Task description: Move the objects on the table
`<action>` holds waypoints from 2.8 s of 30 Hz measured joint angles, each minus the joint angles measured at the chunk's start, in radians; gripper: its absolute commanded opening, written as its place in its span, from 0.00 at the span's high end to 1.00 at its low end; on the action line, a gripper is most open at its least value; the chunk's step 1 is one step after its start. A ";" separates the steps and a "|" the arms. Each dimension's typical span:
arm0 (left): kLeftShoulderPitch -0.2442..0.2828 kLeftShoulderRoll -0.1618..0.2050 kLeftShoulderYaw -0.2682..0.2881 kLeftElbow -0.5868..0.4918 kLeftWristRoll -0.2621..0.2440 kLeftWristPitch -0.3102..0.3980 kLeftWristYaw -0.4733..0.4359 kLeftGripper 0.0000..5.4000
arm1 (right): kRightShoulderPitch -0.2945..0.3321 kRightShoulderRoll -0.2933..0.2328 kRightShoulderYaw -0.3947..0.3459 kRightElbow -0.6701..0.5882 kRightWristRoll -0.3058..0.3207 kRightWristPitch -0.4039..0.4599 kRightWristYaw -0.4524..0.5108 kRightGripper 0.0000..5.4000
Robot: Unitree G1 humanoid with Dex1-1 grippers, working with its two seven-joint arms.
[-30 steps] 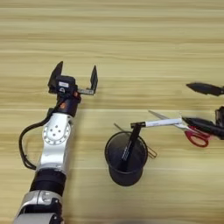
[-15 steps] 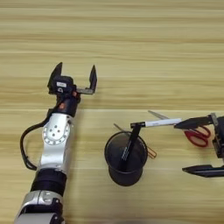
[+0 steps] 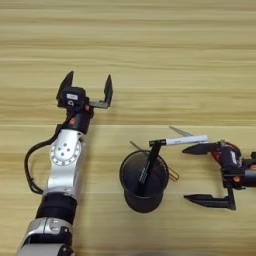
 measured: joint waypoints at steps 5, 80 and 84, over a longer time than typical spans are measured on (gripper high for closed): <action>0.000 0.000 0.000 0.004 0.000 -0.001 -0.005 0.00 | -0.001 0.025 0.023 -0.004 0.002 0.001 -0.017 0.00; 0.000 -0.028 -0.003 0.004 -0.001 -0.003 -0.012 0.00 | -0.089 0.181 0.260 0.019 -0.075 -0.019 -0.085 0.11; 0.000 -0.028 -0.003 0.004 -0.001 -0.003 -0.012 0.00 | -0.093 0.185 0.253 0.017 -0.060 -0.016 -0.086 0.11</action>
